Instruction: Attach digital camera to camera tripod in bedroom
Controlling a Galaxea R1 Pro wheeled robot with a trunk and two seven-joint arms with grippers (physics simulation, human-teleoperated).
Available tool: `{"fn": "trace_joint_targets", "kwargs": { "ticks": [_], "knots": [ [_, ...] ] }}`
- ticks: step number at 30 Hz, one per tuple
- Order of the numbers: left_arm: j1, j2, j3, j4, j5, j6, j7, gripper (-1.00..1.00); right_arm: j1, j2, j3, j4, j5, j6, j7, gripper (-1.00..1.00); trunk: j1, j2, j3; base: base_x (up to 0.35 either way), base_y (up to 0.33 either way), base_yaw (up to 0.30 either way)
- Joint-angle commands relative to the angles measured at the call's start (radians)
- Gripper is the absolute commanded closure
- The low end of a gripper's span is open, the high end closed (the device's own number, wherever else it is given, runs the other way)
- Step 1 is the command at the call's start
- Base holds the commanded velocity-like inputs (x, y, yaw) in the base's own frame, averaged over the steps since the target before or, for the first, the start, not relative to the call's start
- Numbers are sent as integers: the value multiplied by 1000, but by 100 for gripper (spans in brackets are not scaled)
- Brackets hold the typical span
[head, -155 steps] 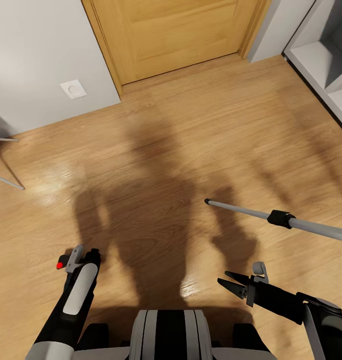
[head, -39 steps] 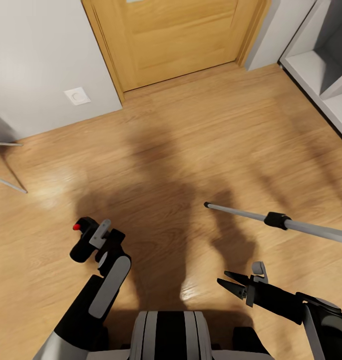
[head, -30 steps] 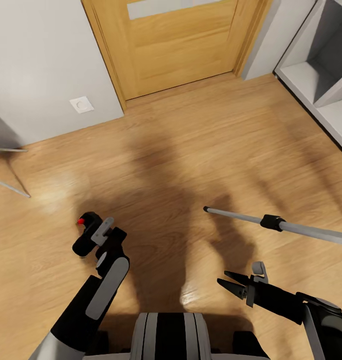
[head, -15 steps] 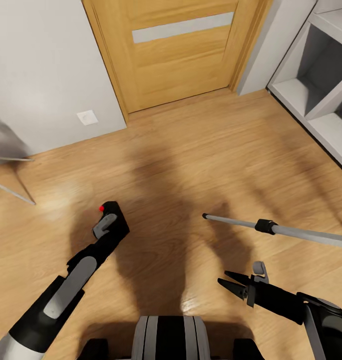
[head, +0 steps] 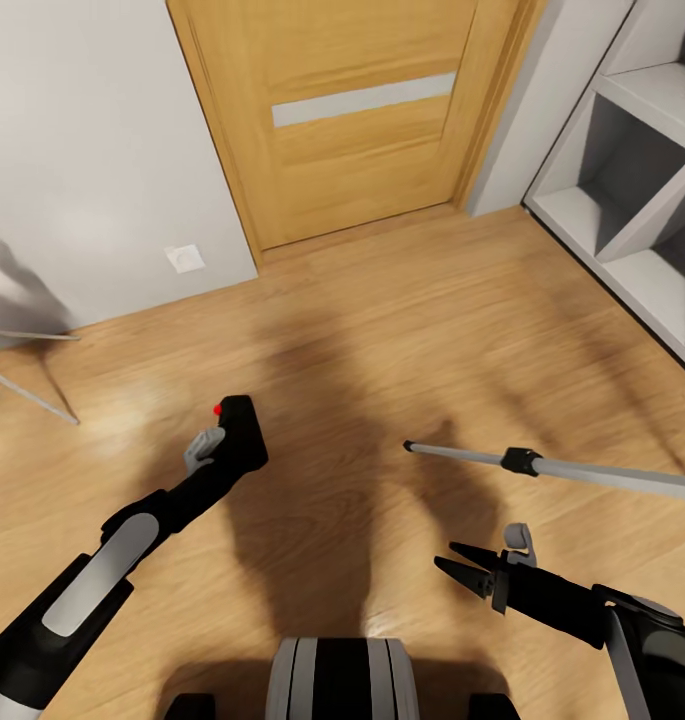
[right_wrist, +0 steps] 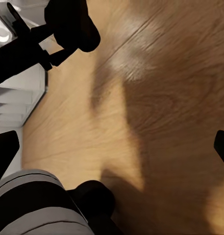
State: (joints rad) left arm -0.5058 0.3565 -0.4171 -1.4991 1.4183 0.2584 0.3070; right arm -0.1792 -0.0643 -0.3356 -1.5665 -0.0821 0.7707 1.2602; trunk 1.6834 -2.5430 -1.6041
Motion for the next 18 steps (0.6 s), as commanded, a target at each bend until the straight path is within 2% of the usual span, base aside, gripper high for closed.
{"fn": "trace_joint_targets", "kwargs": {
  "ticks": [1, 7, 12, 13, 18],
  "knots": [
    [-1, 1, -1, -1, 7, 1, 2, 100, 0, 0, -1, 0, -3, 7, -1, -100, -1, 0, 3, 0, 0, 0],
    [0, 2, -3, -2, 8, 3, -4, 100, 0, 0, -2, 0, 3, 7, -9, -100, -3, 1, 27, 0, 0, 0],
    [0, 2, -32, -1, 9, 2, -7, 100, 0, 0, -2, 1, 5, 7, -25, -100, -6, 3, 46, 0, 0, 0],
    [0, 4, -44, -1, 8, 3, -7, 100, 0, 0, -3, 1, 5, 7, -32, -100, -6, 3, 50, 0, 0, 0],
    [2, 25, -62, -1, 5, -2, -8, 100, 0, 0, -5, 2, 6, 7, -52, -100, -8, 4, 69, 0, 0, 0]
  ]
}}
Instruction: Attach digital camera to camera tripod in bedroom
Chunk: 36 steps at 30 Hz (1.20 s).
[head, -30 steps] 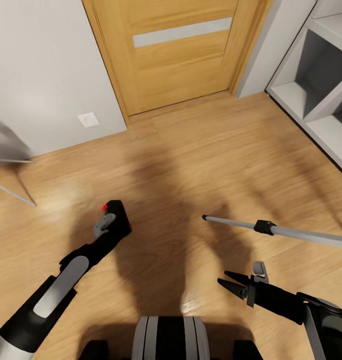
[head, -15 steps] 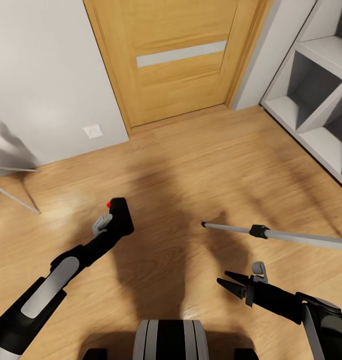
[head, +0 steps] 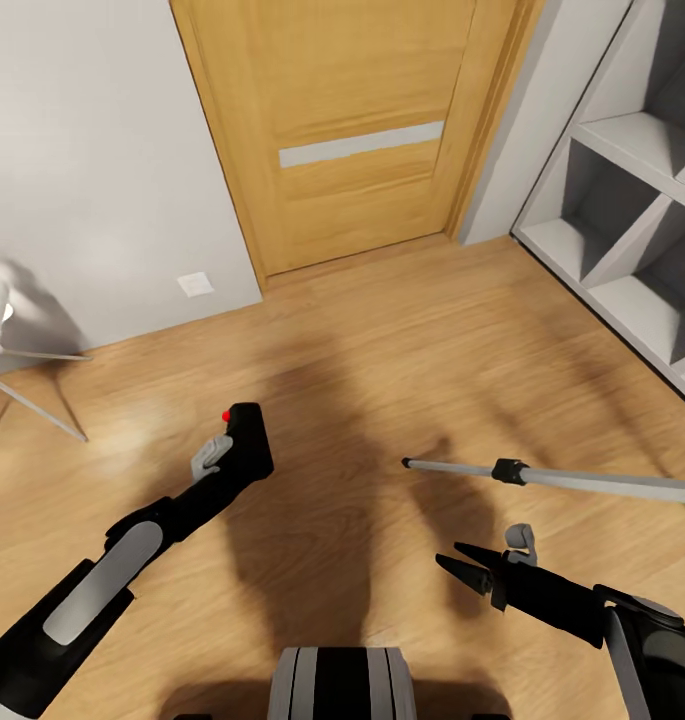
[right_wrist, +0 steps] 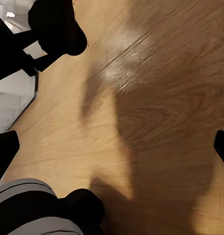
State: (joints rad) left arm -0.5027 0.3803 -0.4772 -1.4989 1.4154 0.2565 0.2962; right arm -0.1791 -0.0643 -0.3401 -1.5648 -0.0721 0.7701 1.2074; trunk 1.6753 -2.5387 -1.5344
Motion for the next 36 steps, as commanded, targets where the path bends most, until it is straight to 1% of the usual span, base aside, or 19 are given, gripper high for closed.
{"fn": "trace_joint_targets", "kwargs": {
  "ticks": [1, 4, 7, 8, 20, 29, 36],
  "knots": [
    [-1, 11, -4, -2, 9, -2, 1, 100, 0, 0, 0, 0, -4, 8, -8, -100, -1, 0, 3, 0, 0, 0],
    [-1, 26, -5, -4, 10, -5, -4, 100, 0, 0, 0, 0, -4, 8, -23, -100, -2, 1, 15, 0, 0, 0],
    [0, 49, -7, -4, 12, -7, -16, 100, 0, 0, -3, 0, -4, 8, -45, -100, -3, 1, 27, 0, 0, 0],
    [0, 53, -7, -4, 13, -7, -18, 100, 0, 0, -4, 0, -4, 8, -49, -100, -4, 2, 30, 0, 0, 0],
    [0, 58, -8, -3, 17, -5, -22, 100, 0, -3, -10, 4, -2, 9, -57, -100, -9, 4, 77, 0, 0, 0],
    [0, 58, -8, -3, 17, -4, -22, 100, 0, -3, -10, 6, 30, 9, -56, -100, -13, 7, 112, 0, 0, 0],
    [0, 58, -8, -2, 20, 0, -23, 100, 0, -3, -10, 6, 38, 9, -57, -100, -16, 8, 139, 0, 0, 0]
  ]
}}
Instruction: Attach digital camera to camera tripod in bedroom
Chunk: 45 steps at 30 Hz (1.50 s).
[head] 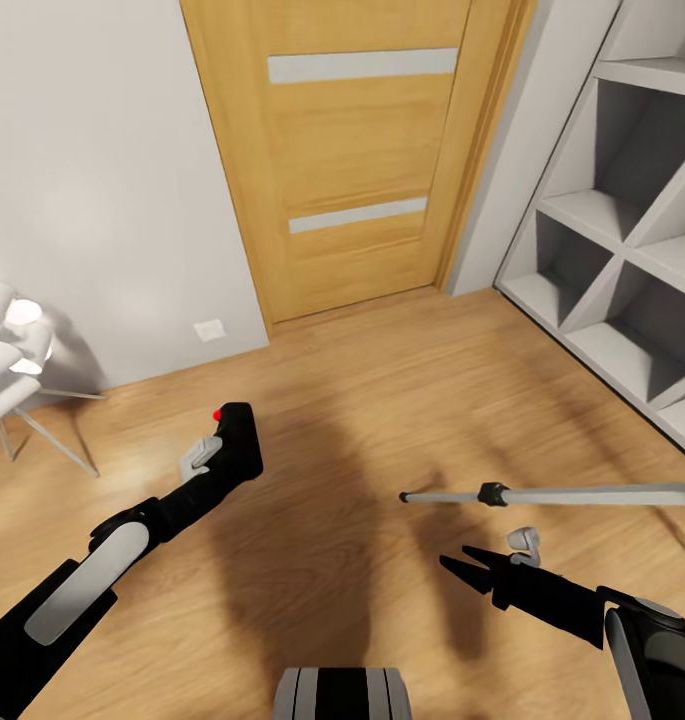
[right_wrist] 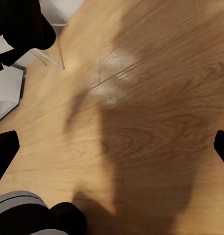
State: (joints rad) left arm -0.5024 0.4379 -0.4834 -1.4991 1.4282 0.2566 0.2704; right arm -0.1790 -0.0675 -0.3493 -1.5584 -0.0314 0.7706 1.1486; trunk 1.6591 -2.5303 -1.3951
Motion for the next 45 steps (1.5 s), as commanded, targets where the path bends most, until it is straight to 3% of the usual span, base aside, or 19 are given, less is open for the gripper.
{"fn": "trace_joint_targets", "kwargs": {
  "ticks": [1, 5, 11, 13, 18, 30, 37, 45],
  "knots": [
    [-1, 1, -1, -1, 11, 1, 3, 100, 0, 0, -1, 0, -3, 8, 1, -100, -1, 0, 3, 0, 0, 0],
    [-1, 2, -1, 17, 62, 6, 5, 100, 0, 0, -1, 15, -1, 8, -1, -100, -2, 1, 19, 0, 0, 0],
    [-1, 12, 0, 89, 202, 8, 7, 100, 0, 0, 0, 75, 15, 6, -31, -100, -5, 2, 42, 0, 0, 0],
    [-1, 14, 0, 101, 220, 9, 7, 100, 0, 0, 0, 90, 24, 6, -38, -100, -6, 3, 50, 0, 0, 0],
    [-1, 15, 0, 115, 245, 9, 7, 100, 0, -1, -4, 109, 37, 7, -45, -100, -8, 4, 69, 0, 0, 0],
    [-1, 15, 0, 120, 257, 12, 8, 100, 0, 0, -5, 123, 44, 6, -50, -100, -14, 7, 115, 0, 0, 0],
    [-1, 15, 0, 121, 302, 16, 13, 100, 0, -1, -6, 128, 40, 6, -53, -100, -17, 8, 142, 0, 0, 0],
    [-1, 16, 0, 122, 309, 17, 15, 100, 0, -1, -7, 132, 39, 6, -66, -100, -20, 10, 173, 0, 0, 0]
  ]
}}
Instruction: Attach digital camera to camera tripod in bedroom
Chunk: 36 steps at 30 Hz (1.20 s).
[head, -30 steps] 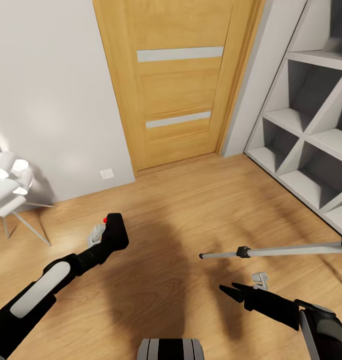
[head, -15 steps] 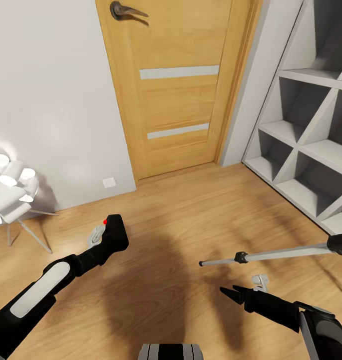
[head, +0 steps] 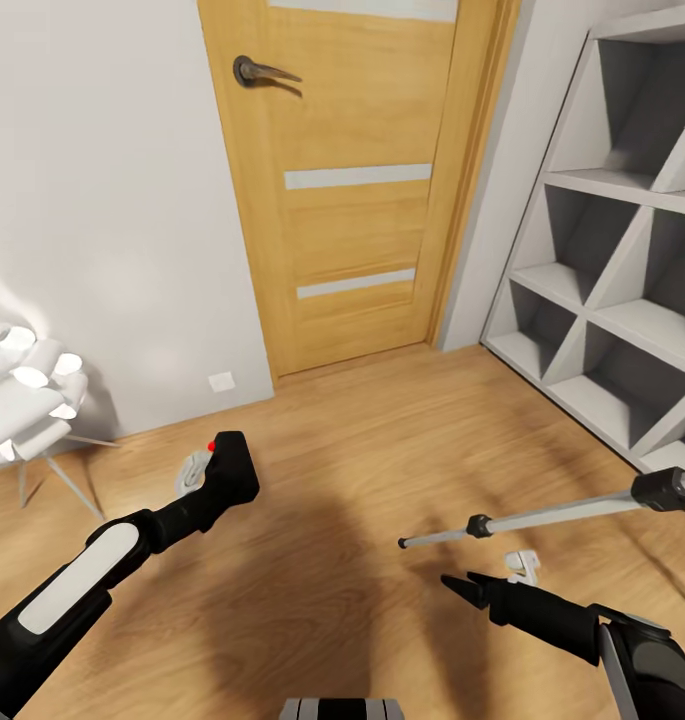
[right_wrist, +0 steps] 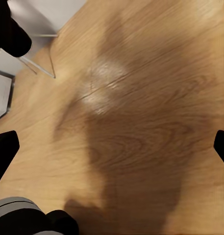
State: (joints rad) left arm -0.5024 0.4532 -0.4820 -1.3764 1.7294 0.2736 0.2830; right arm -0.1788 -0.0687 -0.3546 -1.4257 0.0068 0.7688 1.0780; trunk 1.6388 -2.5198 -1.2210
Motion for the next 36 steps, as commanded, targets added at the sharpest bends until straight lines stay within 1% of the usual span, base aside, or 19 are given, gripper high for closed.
{"fn": "trace_joint_targets", "kwargs": {
  "ticks": [1, 9, 15, 21, 23, 33, 36],
  "knots": [
    [-1, 1, -1, -1, 7, 0, 2, 100, -1, 0, -1, 1, 1, 7, 2, -100, -1, 0, 3, 0, 0, 0],
    [-1, 1, -1, -2, 8, 0, 2, 100, -1, -2, 0, 47, 6, 2, -19, -100, -4, 2, 34, 0, 0, 0],
    [-1, 1, -1, -2, 8, 0, 2, 100, -1, -5, 0, 95, 10, -30, -48, -100, -7, 3, 57, 0, 0, 0],
    [-1, 2, -1, 9, 7, 0, 2, 100, -1, -8, -1, 102, 5, -36, -81, -100, -10, 5, 81, 0, 0, 0],
    [-1, 1, -1, 31, 7, -1, 2, 100, -1, -8, -1, 103, 4, -38, -93, -100, -10, 5, 88, 0, 0, 0],
    [-1, 2, -1, 48, 6, -1, 2, 100, -1, -8, 0, 107, 3, -38, -100, -100, -15, 7, 127, 0, 0, 0],
    [-1, 2, -1, 73, 5, -2, 3, 100, -1, -9, 0, 126, 3, -39, -104, -100, -16, 8, 139, 0, 0, 0]
  ]
}}
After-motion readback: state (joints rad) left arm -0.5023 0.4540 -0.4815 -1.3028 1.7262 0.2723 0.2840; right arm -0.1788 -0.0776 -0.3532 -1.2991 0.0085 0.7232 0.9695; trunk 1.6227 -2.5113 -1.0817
